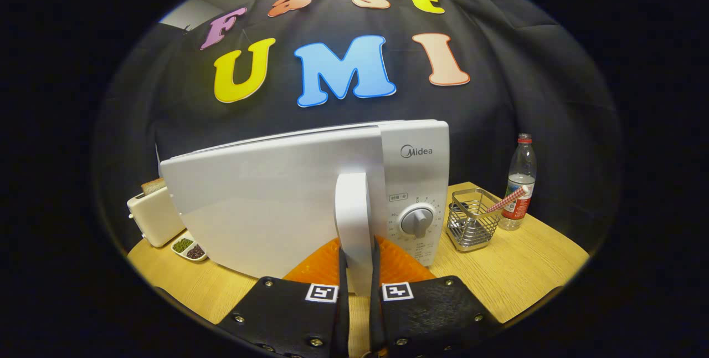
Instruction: Open the microwave, put the food inside, and close the microwave door.
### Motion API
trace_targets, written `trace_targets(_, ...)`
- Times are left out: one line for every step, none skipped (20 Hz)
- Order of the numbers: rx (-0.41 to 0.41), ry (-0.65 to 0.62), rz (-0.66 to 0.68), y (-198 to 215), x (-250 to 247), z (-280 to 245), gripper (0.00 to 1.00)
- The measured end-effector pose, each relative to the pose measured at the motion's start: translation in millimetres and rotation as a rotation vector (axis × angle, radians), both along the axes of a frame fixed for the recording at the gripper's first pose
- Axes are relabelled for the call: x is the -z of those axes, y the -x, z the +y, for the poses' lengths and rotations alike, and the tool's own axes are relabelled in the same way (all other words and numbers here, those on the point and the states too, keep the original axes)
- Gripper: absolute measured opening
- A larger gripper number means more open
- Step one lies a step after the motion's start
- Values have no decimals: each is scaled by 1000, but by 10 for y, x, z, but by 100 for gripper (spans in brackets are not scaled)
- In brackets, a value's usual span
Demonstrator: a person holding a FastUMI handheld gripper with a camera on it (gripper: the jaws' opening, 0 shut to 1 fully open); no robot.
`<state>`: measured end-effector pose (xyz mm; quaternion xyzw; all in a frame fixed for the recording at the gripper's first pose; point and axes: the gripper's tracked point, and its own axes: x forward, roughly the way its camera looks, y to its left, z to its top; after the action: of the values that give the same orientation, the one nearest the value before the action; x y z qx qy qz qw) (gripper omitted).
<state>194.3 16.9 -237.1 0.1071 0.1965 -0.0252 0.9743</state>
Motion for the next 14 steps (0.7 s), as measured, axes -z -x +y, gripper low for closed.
trace_targets(-19, -12, -3, 123, -31, 54, 15)
trace_targets(-42, -25, -8, 264, -42, 111, 15)
trace_targets(-63, -45, -15, 399, -77, 178, 15)
trace_targets(-89, -64, -23, 533, -105, 265, 15)
trace_targets(-114, -84, -29, 676, -133, 357, 15)
trace_targets(-138, -98, -40, 807, -173, 455, 15)
trace_targets(-164, -113, -50, 940, -209, 561, 14)
trace_targets(-192, -124, -59, 1064, -240, 683, 15)
trace_targets(-219, -131, -66, 1171, -272, 798, 14)
trace_targets(-235, -136, -74, 1279, -298, 897, 14)
trace_targets(-246, -128, -89, 1360, -333, 1000, 14)
trace_targets(-253, -116, -103, 1447, -356, 1094, 14)
trace_targets(-257, -101, -118, 1522, -379, 1192, 14)
trace_targets(-267, -74, -132, 1598, -393, 1311, 14)
